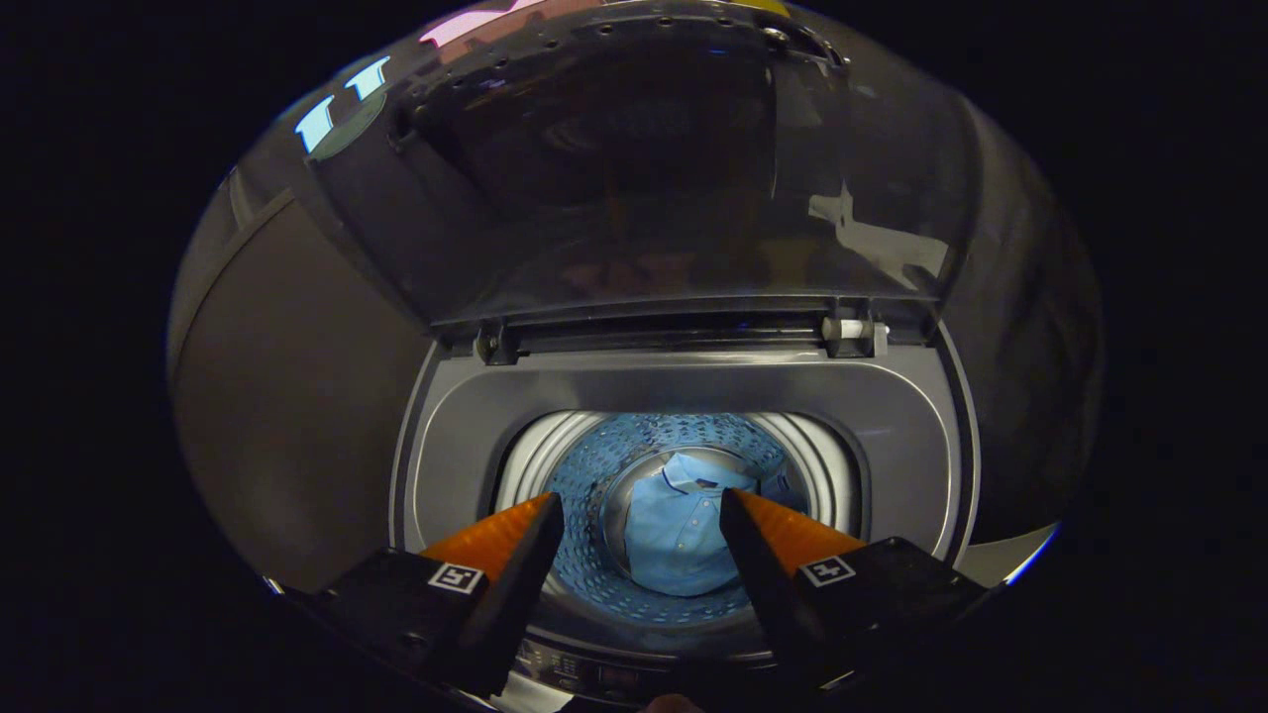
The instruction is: Put the clothes into the washing machine and then close the washing machine lid.
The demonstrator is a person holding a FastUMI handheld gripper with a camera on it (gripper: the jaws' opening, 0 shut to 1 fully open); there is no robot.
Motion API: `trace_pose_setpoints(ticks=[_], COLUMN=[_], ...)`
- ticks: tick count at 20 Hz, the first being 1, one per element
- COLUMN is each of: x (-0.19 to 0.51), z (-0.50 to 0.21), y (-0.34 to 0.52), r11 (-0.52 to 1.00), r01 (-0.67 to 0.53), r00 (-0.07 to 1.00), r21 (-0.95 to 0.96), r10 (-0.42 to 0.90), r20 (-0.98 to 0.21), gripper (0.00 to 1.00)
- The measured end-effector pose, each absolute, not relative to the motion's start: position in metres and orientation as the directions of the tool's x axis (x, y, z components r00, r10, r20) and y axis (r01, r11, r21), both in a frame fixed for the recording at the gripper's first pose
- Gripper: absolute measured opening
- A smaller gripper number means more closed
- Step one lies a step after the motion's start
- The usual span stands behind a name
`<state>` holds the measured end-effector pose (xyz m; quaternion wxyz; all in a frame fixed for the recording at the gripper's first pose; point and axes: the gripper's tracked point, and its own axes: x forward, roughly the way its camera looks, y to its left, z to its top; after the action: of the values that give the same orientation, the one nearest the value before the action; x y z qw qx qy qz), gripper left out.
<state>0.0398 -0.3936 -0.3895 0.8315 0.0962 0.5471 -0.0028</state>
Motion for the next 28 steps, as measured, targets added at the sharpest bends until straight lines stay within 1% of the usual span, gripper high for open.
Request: trace_pose_setpoints(ticks=[4, 8, 14, 16, 20, 22, 24, 26, 28], x=[0.04, 0.055, 0.066, 0.073, 0.107, 0.121, 0.145, 0.18, 0.213], z=[-0.384, -0.367, -0.332, -0.305, -0.233, -0.2, -0.165, -0.135, -0.12], y=[-0.398, -0.409, -0.397, -0.395, -0.381, -0.368, -0.367, -0.367, -0.371], r11=[0.98, 0.98, 0.978, 0.984, 0.987, 0.982, 0.982, 0.982, 0.985], r01=[0.108, 0.118, 0.091, 0.053, -0.037, -0.08, -0.109, -0.124, -0.121], r00=[0.412, 0.466, 0.515, 0.554, 0.722, 0.768, 0.83, 0.882, 0.904], r21=[0.167, 0.159, 0.187, 0.171, 0.158, 0.173, 0.153, 0.143, 0.122], r10=[0.109, 0.087, 0.115, 0.114, 0.136, 0.171, 0.175, 0.175, 0.16], r20=[-0.905, -0.88, -0.85, -0.824, -0.678, -0.617, -0.53, -0.437, -0.396], gripper=[1.0, 0.99, 0.99, 1.0, 0.99, 0.99, 0.99, 0.99, 0.99])
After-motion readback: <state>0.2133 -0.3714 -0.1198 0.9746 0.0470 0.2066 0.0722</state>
